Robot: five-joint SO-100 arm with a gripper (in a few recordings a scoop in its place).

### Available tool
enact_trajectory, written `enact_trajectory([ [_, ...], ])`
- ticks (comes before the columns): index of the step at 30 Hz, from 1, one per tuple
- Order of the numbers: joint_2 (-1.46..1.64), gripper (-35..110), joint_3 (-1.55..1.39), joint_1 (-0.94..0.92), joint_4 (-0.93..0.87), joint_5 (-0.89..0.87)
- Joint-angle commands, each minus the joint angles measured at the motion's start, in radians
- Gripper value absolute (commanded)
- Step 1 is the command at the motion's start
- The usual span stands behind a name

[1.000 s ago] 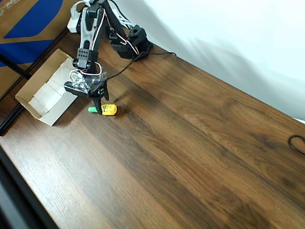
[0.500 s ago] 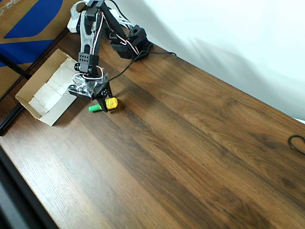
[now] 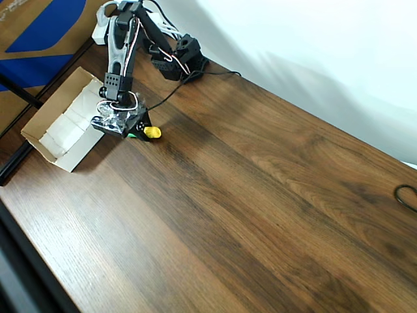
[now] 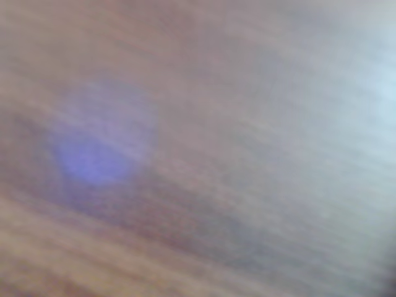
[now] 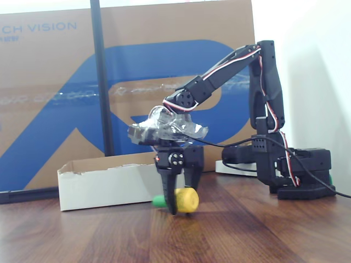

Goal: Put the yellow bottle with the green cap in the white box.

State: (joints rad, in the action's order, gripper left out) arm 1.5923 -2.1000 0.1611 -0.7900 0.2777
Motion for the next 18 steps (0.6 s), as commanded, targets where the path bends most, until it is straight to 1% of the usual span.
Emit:
enact_trajectory([
  [1, 0.066, 0, 0.025, 0.000, -0.003, 0.015],
  [6, 0.121, 0, 0.012, -0.015, -0.020, 0.021],
  [18, 0.431, 0, 0.066, -0.138, -0.189, -0.008],
])
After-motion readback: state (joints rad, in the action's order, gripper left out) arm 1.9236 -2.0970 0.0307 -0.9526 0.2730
